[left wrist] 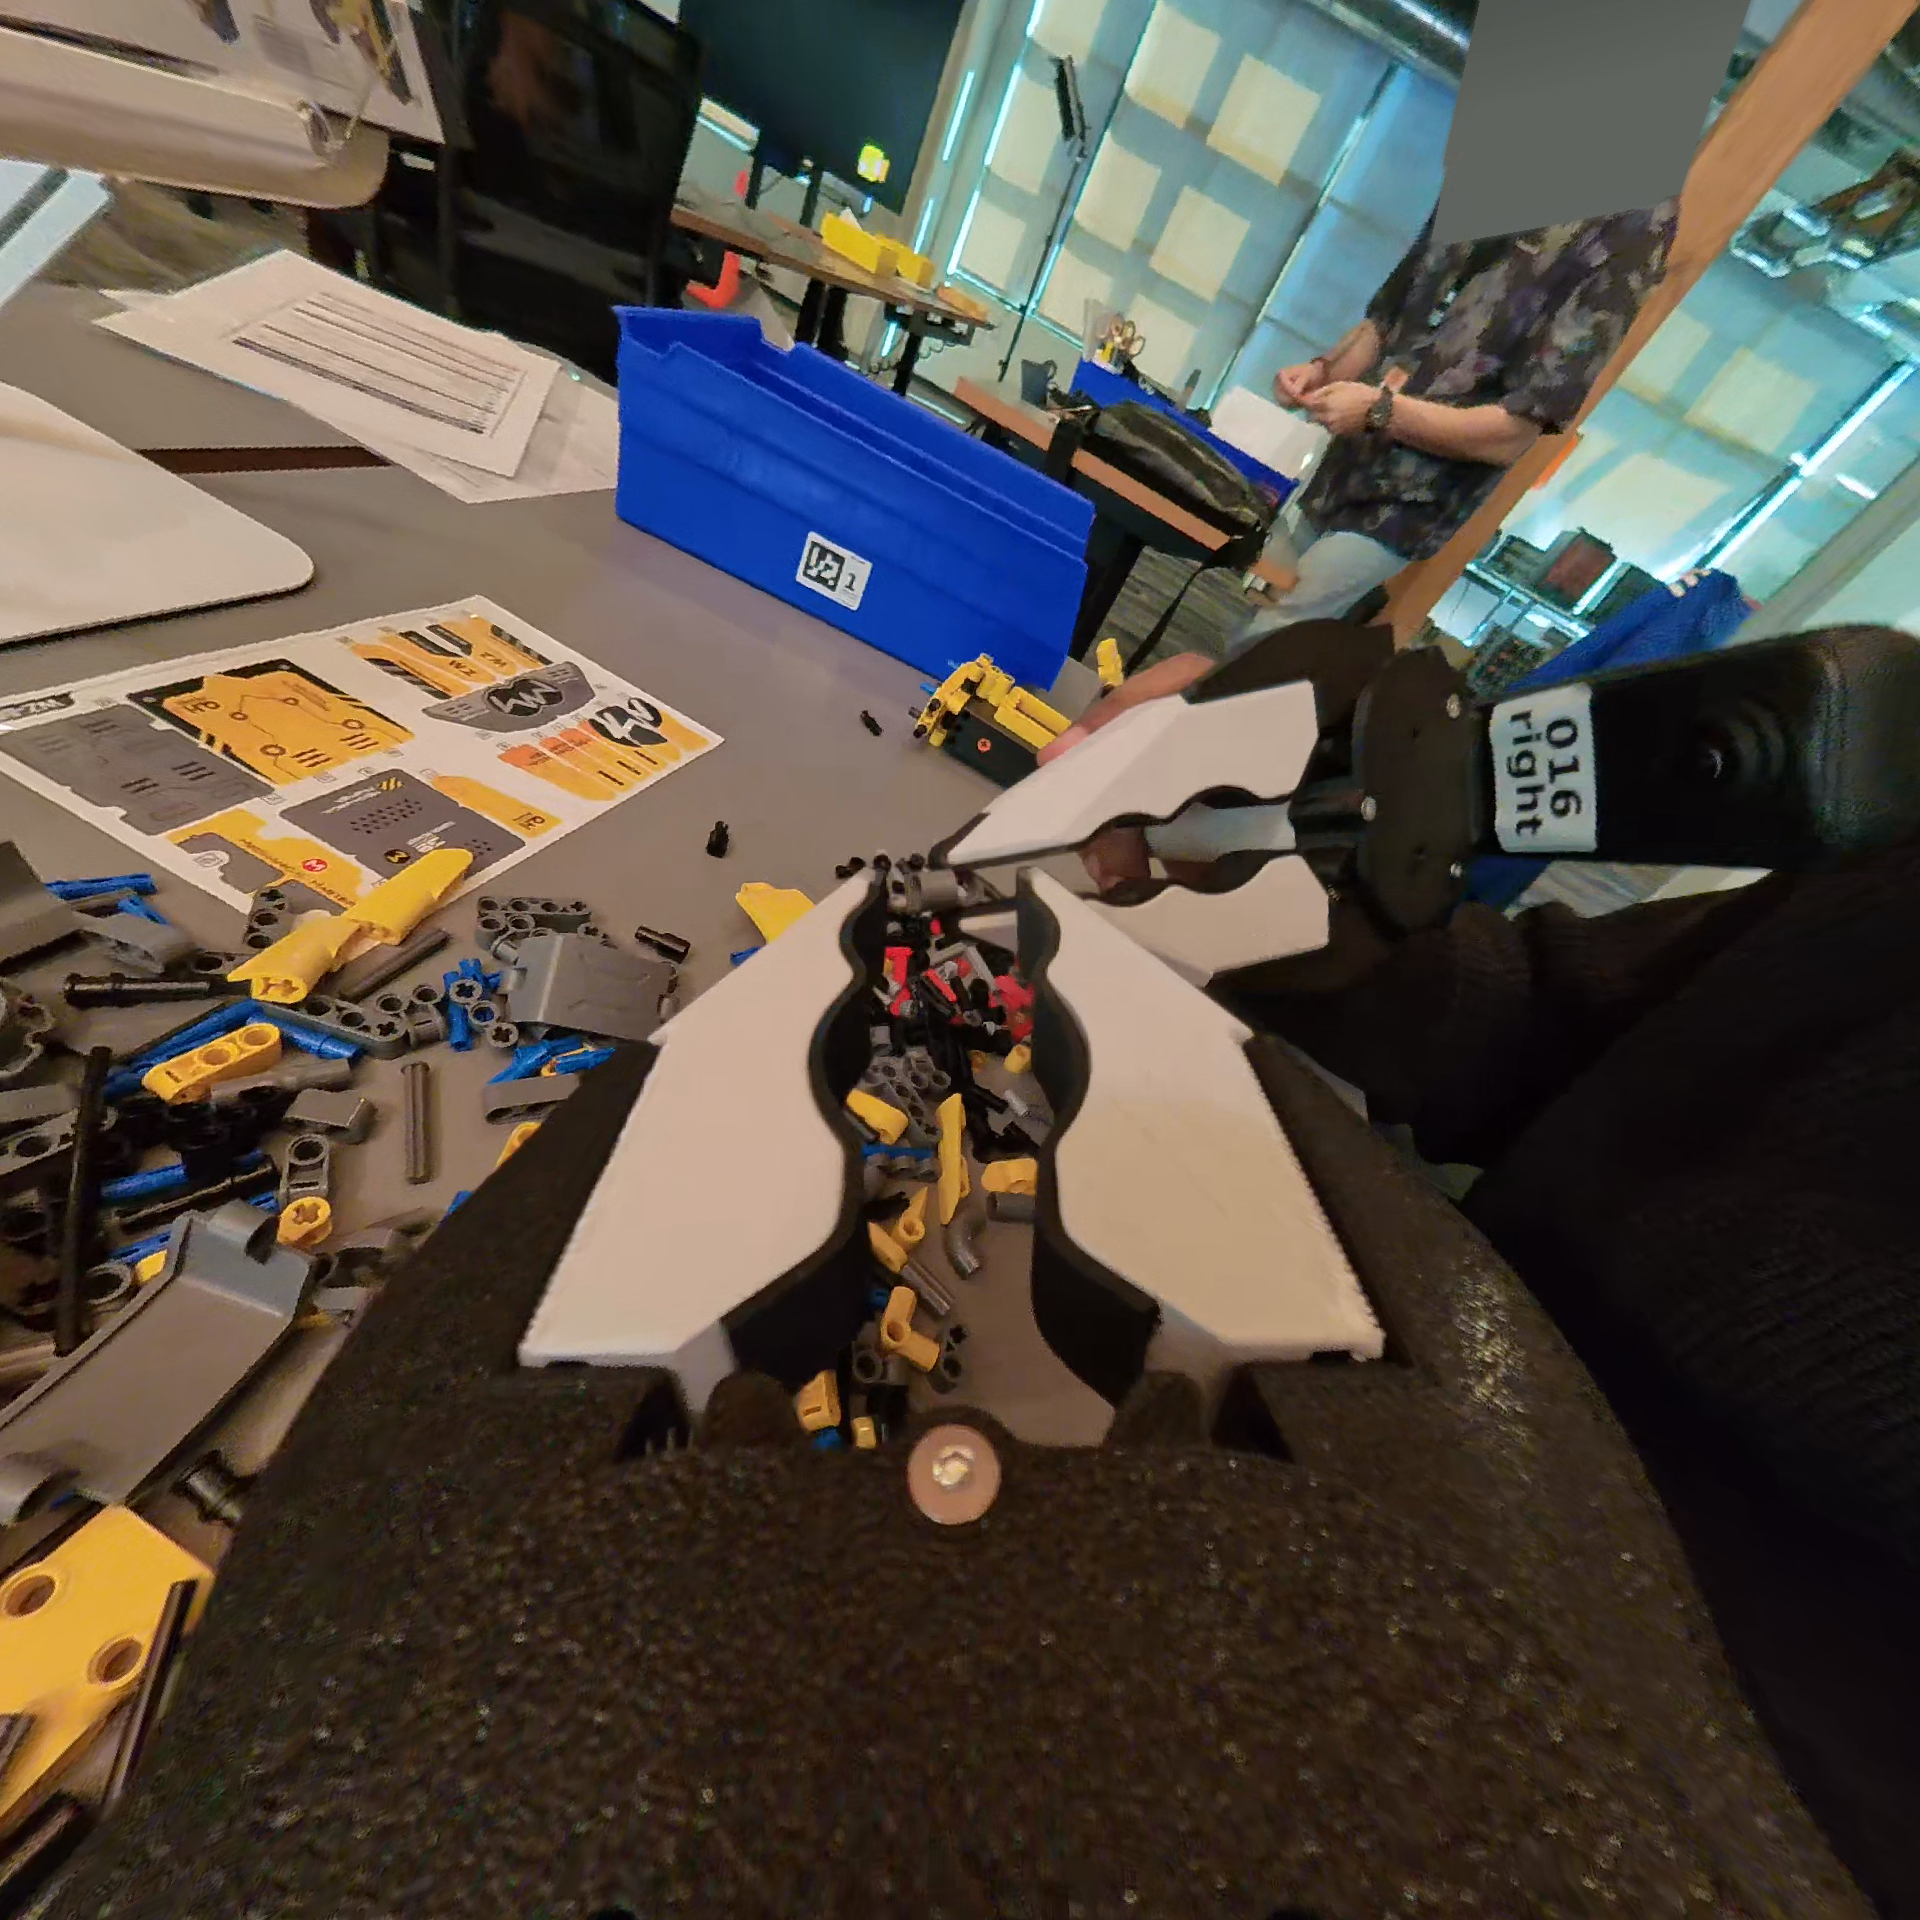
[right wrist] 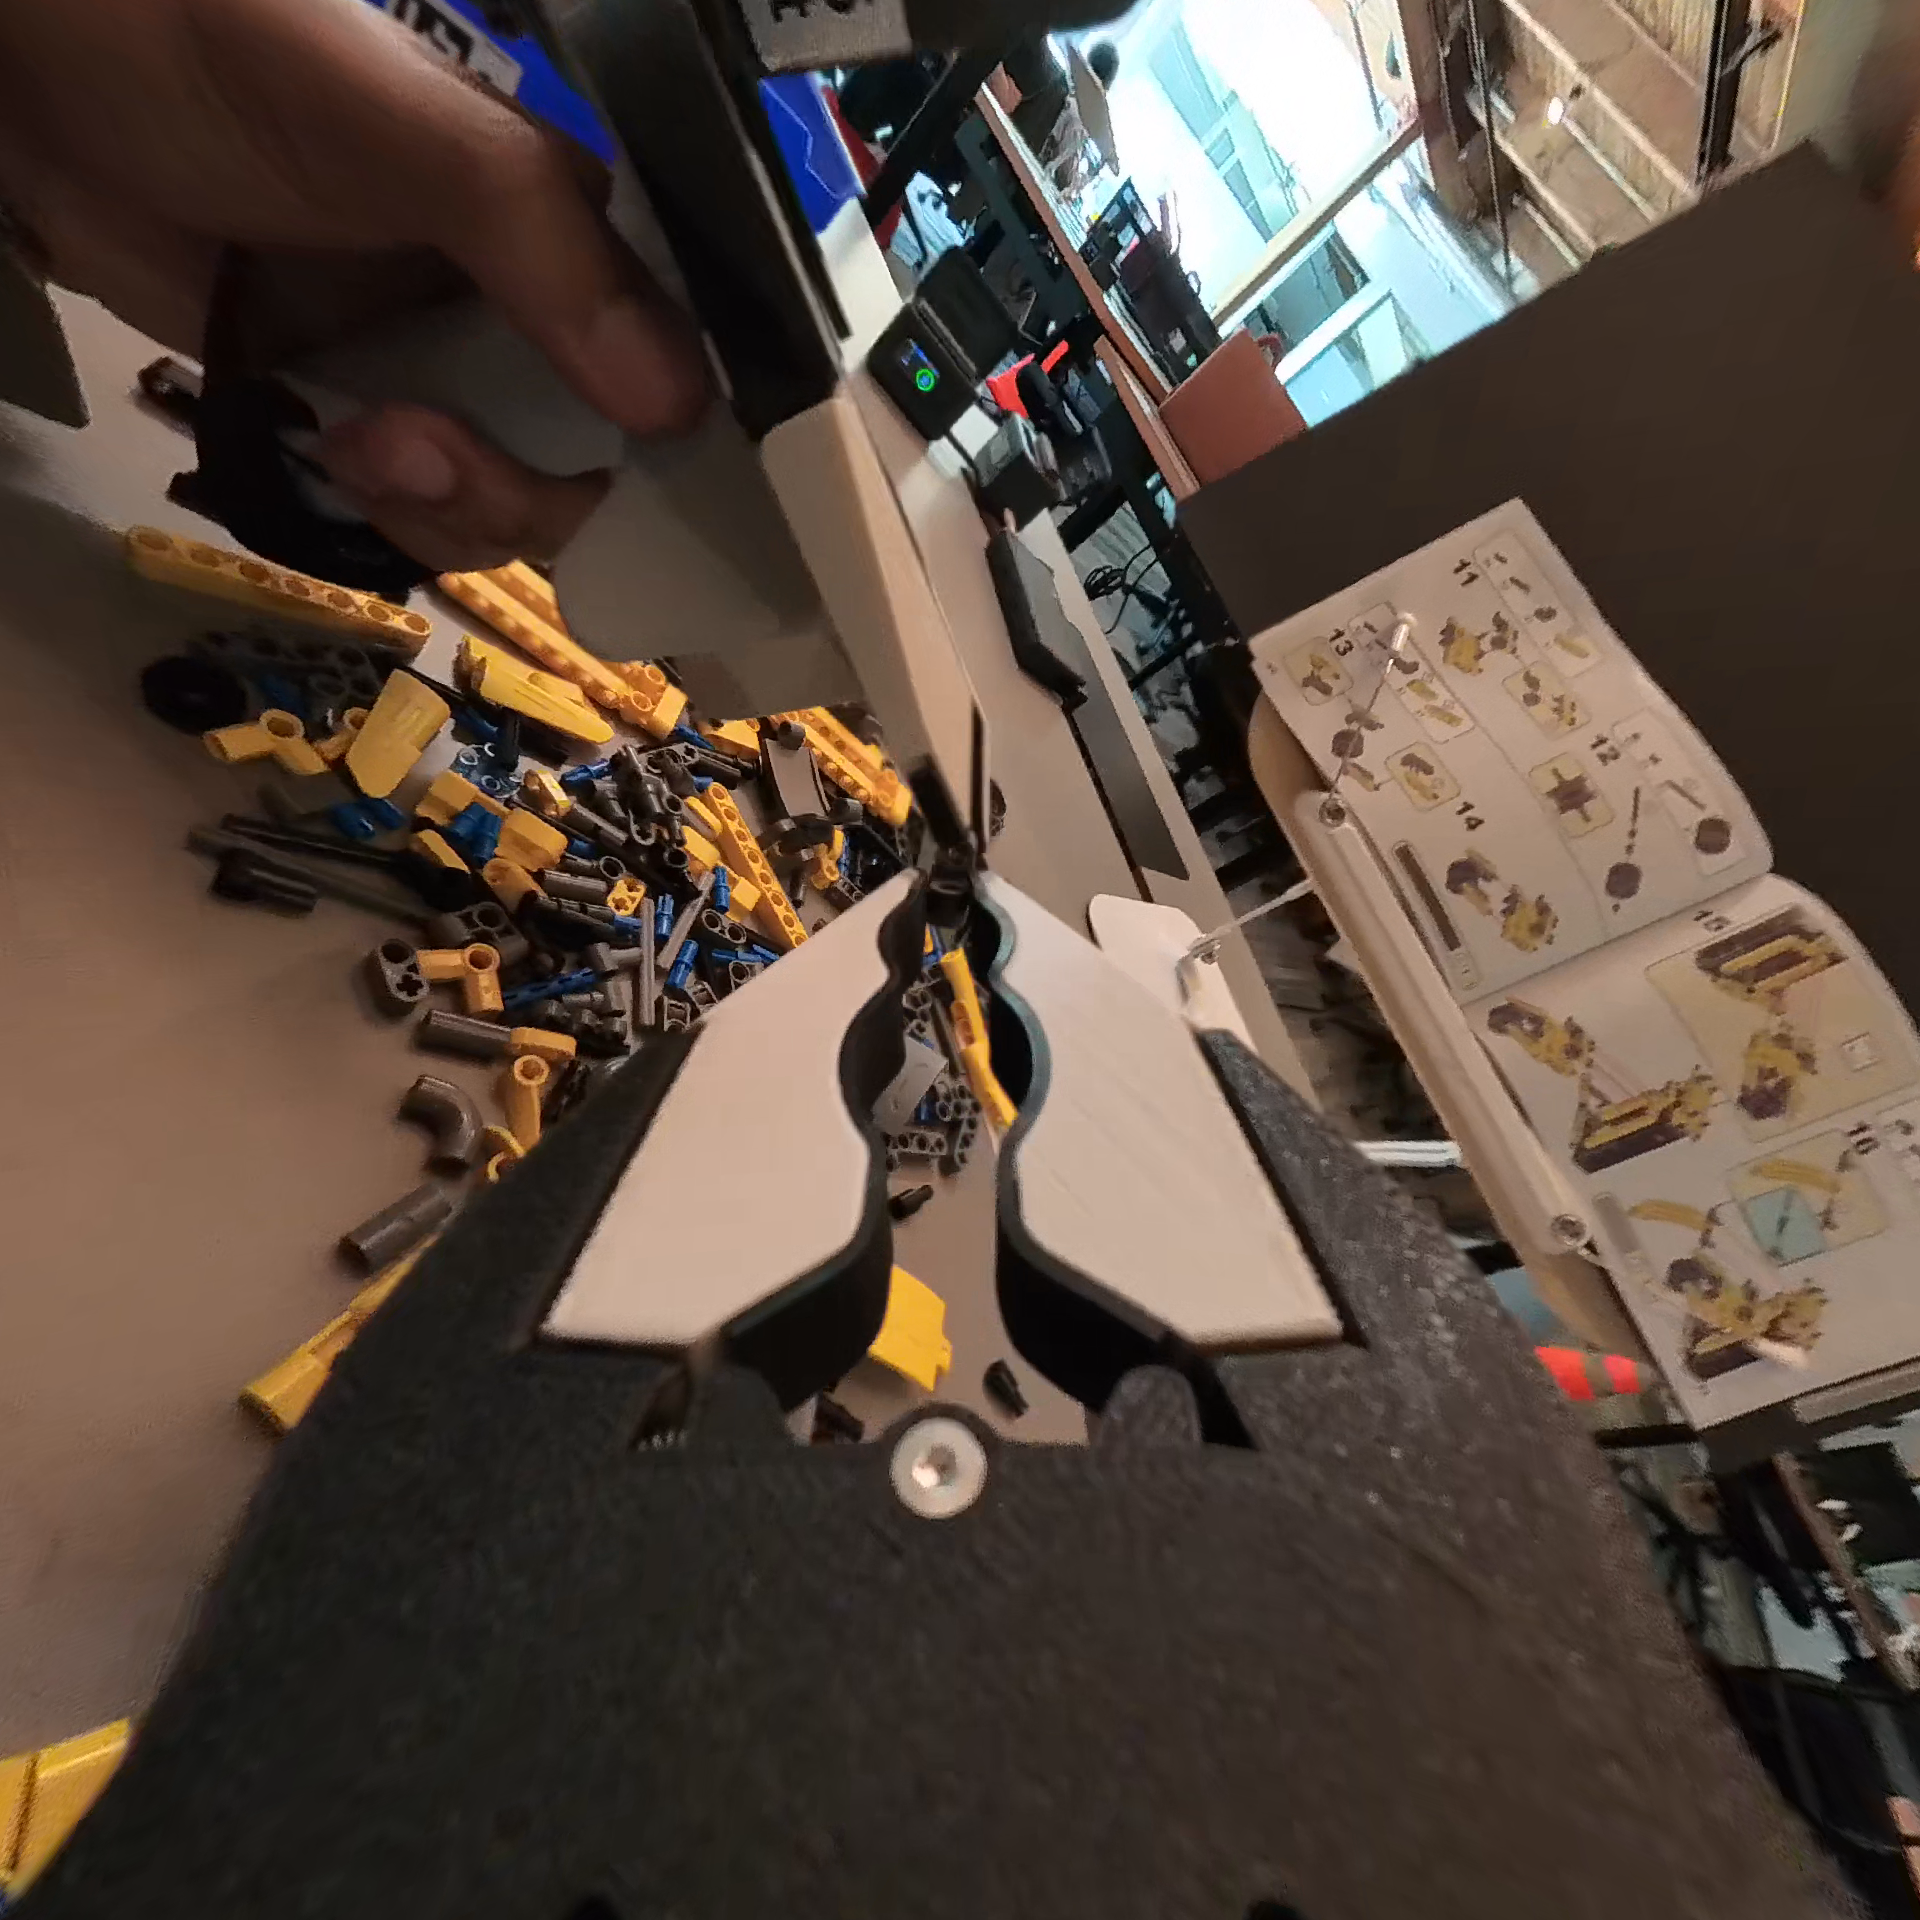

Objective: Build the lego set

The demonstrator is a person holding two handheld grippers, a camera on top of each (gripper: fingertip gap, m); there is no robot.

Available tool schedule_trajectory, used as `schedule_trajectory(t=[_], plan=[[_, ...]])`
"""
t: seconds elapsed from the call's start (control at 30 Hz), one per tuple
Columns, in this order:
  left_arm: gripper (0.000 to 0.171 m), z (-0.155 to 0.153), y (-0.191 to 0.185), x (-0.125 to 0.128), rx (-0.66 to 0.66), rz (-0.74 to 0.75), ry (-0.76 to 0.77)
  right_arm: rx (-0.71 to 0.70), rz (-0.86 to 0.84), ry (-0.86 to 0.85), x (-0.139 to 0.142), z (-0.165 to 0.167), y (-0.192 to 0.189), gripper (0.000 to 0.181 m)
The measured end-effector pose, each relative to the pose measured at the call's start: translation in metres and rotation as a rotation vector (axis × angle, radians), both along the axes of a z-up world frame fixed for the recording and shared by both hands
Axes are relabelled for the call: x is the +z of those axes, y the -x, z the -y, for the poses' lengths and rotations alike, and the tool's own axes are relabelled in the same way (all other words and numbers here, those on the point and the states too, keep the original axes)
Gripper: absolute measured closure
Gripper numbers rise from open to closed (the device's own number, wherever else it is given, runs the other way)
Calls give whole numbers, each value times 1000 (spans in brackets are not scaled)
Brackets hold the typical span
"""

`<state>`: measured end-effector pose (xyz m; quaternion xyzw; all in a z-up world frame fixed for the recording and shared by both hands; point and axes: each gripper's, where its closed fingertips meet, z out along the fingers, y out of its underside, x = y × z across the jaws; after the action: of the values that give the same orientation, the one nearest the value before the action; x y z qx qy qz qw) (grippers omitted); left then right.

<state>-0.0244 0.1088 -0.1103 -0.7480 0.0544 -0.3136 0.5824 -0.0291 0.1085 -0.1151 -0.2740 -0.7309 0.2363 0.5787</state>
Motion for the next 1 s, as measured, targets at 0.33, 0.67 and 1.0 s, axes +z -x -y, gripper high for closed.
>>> schedule_trajectory(t=[0.33, 0.67, 1.0], plan=[[165, 3, 1, 5, 25, -117, -52, 19, -122, -158, 12, 9, -3, 173], [165, 12, 0, 29, -4, -37, -170, 182, -103, 600, 34, 5, -9, 152], [165, 18, -7, 41, -17, -76, -254, 430, 67, 1152, 43, 16, -17, 152]])
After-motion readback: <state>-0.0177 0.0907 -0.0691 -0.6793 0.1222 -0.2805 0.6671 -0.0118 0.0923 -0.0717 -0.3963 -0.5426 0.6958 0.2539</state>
